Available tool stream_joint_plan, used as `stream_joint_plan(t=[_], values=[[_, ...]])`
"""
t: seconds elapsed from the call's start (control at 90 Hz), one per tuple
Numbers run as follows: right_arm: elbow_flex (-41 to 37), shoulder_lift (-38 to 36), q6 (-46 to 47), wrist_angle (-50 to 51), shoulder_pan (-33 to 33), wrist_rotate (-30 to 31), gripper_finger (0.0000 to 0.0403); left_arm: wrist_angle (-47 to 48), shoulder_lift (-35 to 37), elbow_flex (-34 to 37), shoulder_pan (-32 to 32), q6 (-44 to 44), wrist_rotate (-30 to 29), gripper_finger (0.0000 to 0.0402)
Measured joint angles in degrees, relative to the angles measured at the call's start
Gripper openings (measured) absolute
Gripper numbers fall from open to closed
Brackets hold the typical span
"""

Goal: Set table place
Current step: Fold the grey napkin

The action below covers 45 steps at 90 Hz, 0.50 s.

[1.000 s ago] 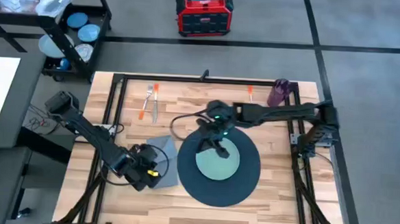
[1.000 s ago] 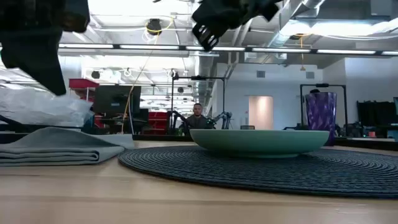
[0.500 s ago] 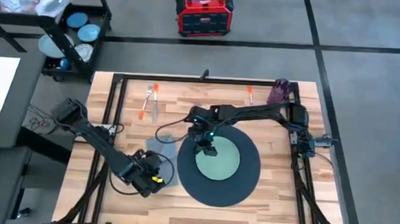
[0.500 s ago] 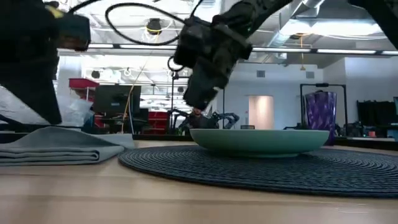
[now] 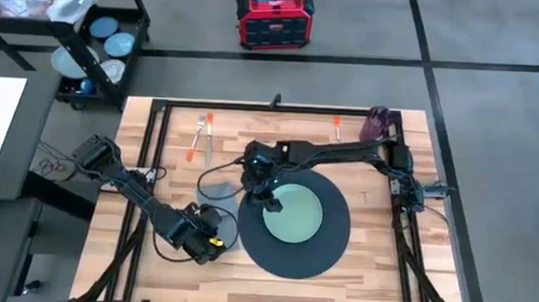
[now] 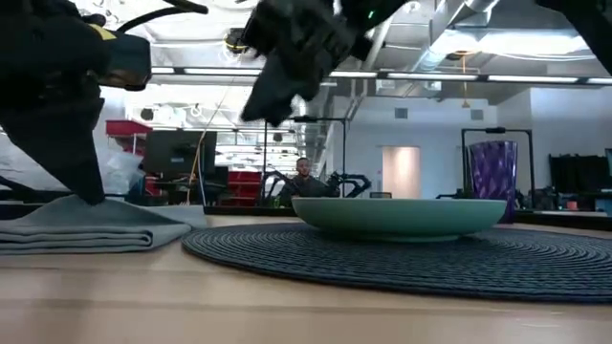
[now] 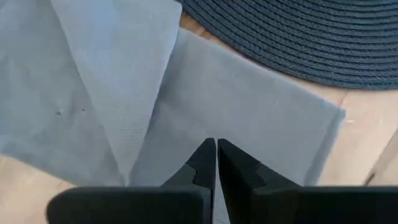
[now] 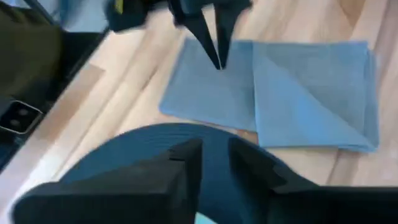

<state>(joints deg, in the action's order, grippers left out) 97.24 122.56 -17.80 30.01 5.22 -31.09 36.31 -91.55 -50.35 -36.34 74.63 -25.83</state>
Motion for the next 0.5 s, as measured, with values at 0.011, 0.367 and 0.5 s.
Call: stream_joint_plan(t=[0.011,0.367,0.5], values=[[0.03,0.57,0.03,-0.33,0.01,0.09,0.0093,0.07,0.00,0.00,0.03,0.01,0.04,0.0000],[13.37,14.73,0.53,1.92,-0.83,-3.52,0.0113,-0.13,0.00,0.00,0.82,0.17,2.63,0.0000],[14.29,14.28,-0.07,0.72,-0.55,-3.43,0.0113,-0.66,0.00,0.00,0.87,0.17,2.62,0.0000]])
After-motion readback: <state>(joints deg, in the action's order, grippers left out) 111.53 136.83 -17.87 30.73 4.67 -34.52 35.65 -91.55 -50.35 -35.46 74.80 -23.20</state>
